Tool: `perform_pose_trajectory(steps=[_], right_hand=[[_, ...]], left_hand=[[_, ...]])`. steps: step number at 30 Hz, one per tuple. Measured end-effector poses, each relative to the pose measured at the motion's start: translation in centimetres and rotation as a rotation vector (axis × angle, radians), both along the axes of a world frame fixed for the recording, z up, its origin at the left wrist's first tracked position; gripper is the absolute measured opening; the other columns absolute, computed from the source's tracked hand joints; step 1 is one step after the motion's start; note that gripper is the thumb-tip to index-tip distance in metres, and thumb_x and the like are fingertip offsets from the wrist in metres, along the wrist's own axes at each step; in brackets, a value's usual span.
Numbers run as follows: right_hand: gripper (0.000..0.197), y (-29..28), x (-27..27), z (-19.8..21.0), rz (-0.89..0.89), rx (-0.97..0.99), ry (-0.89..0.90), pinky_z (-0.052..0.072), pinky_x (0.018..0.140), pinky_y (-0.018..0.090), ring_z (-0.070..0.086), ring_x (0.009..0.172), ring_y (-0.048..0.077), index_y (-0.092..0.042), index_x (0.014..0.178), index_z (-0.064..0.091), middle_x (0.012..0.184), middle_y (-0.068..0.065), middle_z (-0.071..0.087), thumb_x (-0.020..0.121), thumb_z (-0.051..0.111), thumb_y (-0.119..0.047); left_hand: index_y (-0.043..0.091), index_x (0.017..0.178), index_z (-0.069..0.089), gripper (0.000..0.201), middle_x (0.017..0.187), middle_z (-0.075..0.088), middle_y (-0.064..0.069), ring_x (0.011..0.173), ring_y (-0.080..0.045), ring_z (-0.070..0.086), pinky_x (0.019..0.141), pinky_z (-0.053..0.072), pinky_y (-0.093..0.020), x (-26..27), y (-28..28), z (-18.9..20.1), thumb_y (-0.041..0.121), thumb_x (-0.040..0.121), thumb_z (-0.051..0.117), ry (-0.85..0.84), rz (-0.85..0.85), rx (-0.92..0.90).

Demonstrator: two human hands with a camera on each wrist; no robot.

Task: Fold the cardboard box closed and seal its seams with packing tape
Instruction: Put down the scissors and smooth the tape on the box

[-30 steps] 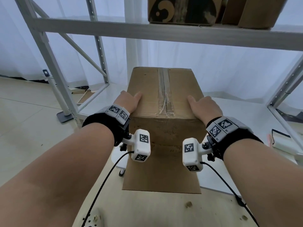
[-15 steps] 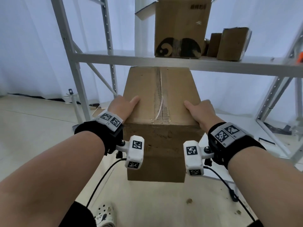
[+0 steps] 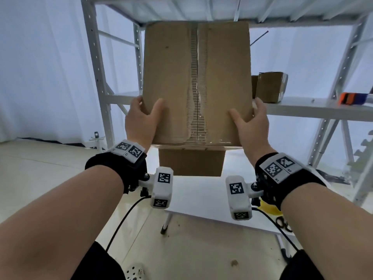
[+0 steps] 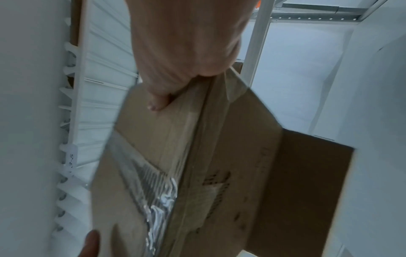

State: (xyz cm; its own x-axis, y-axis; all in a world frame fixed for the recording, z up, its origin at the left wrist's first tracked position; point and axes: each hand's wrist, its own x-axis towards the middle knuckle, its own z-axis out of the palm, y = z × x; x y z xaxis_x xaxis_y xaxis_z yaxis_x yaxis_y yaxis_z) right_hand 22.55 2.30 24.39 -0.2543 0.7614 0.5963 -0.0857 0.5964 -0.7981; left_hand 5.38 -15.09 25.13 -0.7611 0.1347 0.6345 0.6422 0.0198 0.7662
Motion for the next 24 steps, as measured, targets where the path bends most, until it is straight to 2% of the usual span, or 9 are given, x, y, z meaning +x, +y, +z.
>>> perform_pose_trajectory(steps=[2, 4, 6, 7, 9, 12, 16, 18, 24], right_hand=[[0.078, 0.6, 0.1, -0.7, 0.094, -0.043, 0.016, 0.044, 0.1, 0.032, 0.047, 0.121, 0.014, -0.024, 0.145, 0.029, 0.139, -0.001, 0.045, 0.082, 0.071, -0.04], [0.08, 1.3, 0.3, -0.9, 0.228, -0.187, -0.026, 0.049, 0.09, 0.031, 0.052, 0.117, 0.017, -0.028, 0.143, 0.031, 0.13, -0.003, 0.049, 0.077, 0.076, -0.037], [0.081, 1.7, 0.4, -1.4, 0.334, -0.313, -0.059, 0.048, 0.08, 0.026, 0.056, 0.104, 0.011, -0.028, 0.144, 0.027, 0.118, -0.01, 0.053, 0.079, 0.077, -0.031], [0.082, 1.9, 0.5, -1.9, 0.34, -0.327, -0.073, 0.05, 0.083, 0.029, 0.057, 0.103, 0.01, -0.028, 0.145, 0.025, 0.117, -0.01, 0.054, 0.08, 0.076, -0.027], [0.079, 2.5, 0.5, -3.4, 0.307, -0.345, -0.122, 0.049, 0.095, 0.039, 0.054, 0.11, 0.017, -0.027, 0.145, 0.026, 0.126, -0.005, 0.051, 0.083, 0.074, -0.016], [0.068, 3.7, 0.4, -6.3, 0.24, -0.354, -0.165, 0.049, 0.097, 0.046, 0.053, 0.114, 0.023, -0.023, 0.136, 0.032, 0.131, 0.001, 0.048, 0.083, 0.069, -0.001], [0.054, 5.5, 0.3, -9.2, 0.157, -0.353, -0.162, 0.052, 0.089, 0.037, 0.056, 0.107, 0.023, -0.017, 0.119, 0.036, 0.116, -0.001, 0.051, 0.081, 0.065, 0.006], [0.047, 6.1, 0.2, -10.1, 0.127, -0.384, -0.162, 0.049, 0.081, 0.031, 0.055, 0.102, 0.022, -0.015, 0.115, 0.035, 0.105, -0.004, 0.05, 0.082, 0.061, 0.006], [0.039, 7.0, 0.0, -12.1, 0.101, -0.485, -0.233, 0.05, 0.086, 0.038, 0.056, 0.101, 0.024, -0.014, 0.113, 0.037, 0.109, 0.001, 0.052, 0.084, 0.058, 0.0]], left_hand=[[0.023, 0.127, 0.046, 0.062, 0.117, 0.059, 0.01, 0.103, -0.011, 0.059, 0.094, 0.049, -0.033, -0.4, 0.2, -0.6, 0.062, 0.081, 0.058, -0.018, -0.101, 0.063], [0.027, 0.137, 0.038, 0.084, 0.131, 0.052, 0.004, 0.118, -0.016, 0.053, 0.102, 0.044, -0.041, -0.7, 0.9, -1.0, 0.08, 0.072, 0.048, -0.111, -0.201, -0.002], [0.034, 0.143, 0.029, 0.106, 0.144, 0.041, 0.002, 0.13, -0.021, 0.042, 0.11, 0.033, -0.046, -0.7, 1.7, -1.3, 0.095, 0.057, 0.033, -0.309, -0.284, -0.046], [0.035, 0.144, 0.028, 0.11, 0.146, 0.039, 0.005, 0.131, -0.021, 0.04, 0.111, 0.03, -0.047, -0.5, 2.2, -1.5, 0.098, 0.054, 0.028, -0.42, -0.307, -0.016], [0.032, 0.142, 0.027, 0.096, 0.14, 0.04, 0.007, 0.123, -0.018, 0.039, 0.11, 0.028, -0.044, 0.1, 3.1, -2.3, 0.092, 0.067, 0.022, -0.571, -0.332, 0.04], [0.032, 0.14, 0.027, 0.075, 0.141, 0.036, 0.006, 0.127, -0.022, 0.036, 0.107, 0.027, -0.044, 0.2, 4.1, -4.6, 0.079, 0.082, 0.018, -0.689, -0.341, 0.046], [0.033, 0.15, 0.01, 0.073, 0.156, 0.017, 0.007, 0.142, -0.02, 0.019, 0.115, 0.016, -0.043, -0.8, 5.9, -7.1, 0.072, 0.089, 0.011, -0.695, -0.357, 0.001], [0.034, 0.151, 0.008, 0.077, 0.157, 0.015, 0.008, 0.144, -0.017, 0.017, 0.117, 0.014, -0.044, -1.3, 6.7, -7.9, 0.075, 0.086, 0.013, -0.744, -0.402, 0.041], [0.036, 0.15, 0.007, 0.086, 0.156, 0.017, 0.01, 0.143, -0.021, 0.019, 0.115, 0.016, -0.052, -1.8, 8.2, -10.5, 0.083, 0.079, 0.015, -0.854, -0.395, 0.035]])
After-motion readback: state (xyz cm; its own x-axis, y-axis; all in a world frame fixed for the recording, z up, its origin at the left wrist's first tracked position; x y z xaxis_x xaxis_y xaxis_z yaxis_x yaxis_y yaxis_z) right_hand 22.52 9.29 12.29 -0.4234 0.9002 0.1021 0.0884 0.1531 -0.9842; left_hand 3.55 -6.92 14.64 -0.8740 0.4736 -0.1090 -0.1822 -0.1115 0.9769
